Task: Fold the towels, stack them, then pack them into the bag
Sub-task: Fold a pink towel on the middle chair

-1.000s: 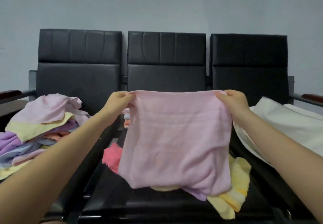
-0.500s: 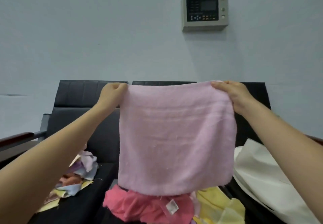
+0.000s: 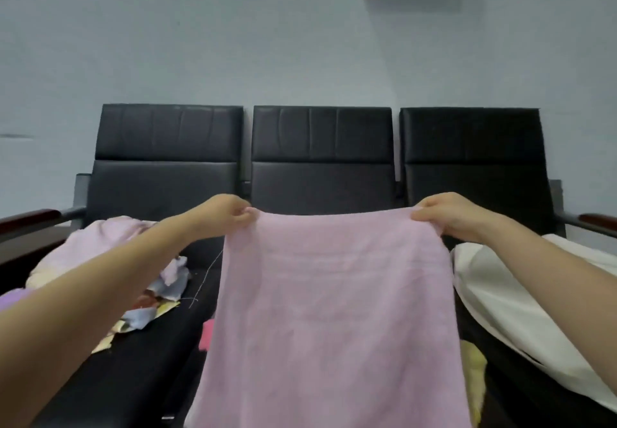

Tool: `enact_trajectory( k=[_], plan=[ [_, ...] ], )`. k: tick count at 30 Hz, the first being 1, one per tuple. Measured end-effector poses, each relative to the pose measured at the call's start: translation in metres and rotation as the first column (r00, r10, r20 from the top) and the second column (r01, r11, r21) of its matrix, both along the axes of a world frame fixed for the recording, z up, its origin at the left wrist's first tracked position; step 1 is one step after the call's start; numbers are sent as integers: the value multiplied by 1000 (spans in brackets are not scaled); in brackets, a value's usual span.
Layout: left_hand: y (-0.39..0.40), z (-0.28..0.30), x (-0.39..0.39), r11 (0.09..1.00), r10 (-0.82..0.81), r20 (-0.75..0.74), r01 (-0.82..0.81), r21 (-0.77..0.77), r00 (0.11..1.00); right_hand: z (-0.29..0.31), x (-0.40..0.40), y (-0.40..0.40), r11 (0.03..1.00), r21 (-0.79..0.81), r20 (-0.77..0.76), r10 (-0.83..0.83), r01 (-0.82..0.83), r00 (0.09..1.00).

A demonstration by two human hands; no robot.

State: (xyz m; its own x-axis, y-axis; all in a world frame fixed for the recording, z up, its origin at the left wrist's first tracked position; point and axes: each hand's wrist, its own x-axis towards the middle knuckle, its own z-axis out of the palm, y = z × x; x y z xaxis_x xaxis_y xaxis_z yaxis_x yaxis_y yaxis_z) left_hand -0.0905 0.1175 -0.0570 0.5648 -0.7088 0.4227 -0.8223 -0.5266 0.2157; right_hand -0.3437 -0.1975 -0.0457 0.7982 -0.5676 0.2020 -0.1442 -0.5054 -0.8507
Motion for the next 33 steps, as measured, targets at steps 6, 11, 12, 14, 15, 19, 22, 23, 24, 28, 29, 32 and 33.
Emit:
enact_trajectory(
  k=[6,11,12,14,15,19,22,23,24,28,29,32,33],
  plan=[
    [-28,-100,50,983,-69,16,65,173,998,-96,52,-28,949,-188,25,-252,252,967],
    [-62,-136,82,995,56,-173,-68,-67,983,-132,99,-51,915,-202,56,-346,350,937],
    [-69,-140,89,983,49,-305,-101,-155,951,-137,108,-56,910,-192,54,-363,366,930],
    [-82,-149,101,925,4,-553,-212,-314,833,-148,124,-64,905,-168,51,-389,392,920],
    [-89,-156,107,889,-16,-625,-275,-366,780,-155,130,-69,905,-155,44,-395,397,917],
    [-104,-193,118,831,-4,-749,-414,-372,663,-191,140,-69,939,-73,-33,-339,336,940],
    [-106,-215,110,900,104,-746,-382,-211,658,-210,136,-62,968,-40,-190,-252,249,949],
    [-104,-217,105,914,156,-718,-375,-156,679,-213,133,-63,967,-56,-220,-256,250,941],
    [-103,-216,100,917,186,-685,-374,-136,704,-215,128,-66,958,-94,-227,-286,272,931],
    [-94,-187,65,897,169,-609,-377,-232,775,-210,98,-69,895,-234,-183,-423,379,887],
    [-91,-177,52,896,155,-581,-361,-258,799,-204,89,-62,894,-219,-134,-423,390,896],
    [-78,-154,2,896,17,-461,-218,-387,887,-186,63,-24,939,-112,48,-321,324,946],
    [-72,-151,-17,894,-31,-409,-158,-420,912,-182,54,-6,957,-85,93,-269,277,959]
  ],
)
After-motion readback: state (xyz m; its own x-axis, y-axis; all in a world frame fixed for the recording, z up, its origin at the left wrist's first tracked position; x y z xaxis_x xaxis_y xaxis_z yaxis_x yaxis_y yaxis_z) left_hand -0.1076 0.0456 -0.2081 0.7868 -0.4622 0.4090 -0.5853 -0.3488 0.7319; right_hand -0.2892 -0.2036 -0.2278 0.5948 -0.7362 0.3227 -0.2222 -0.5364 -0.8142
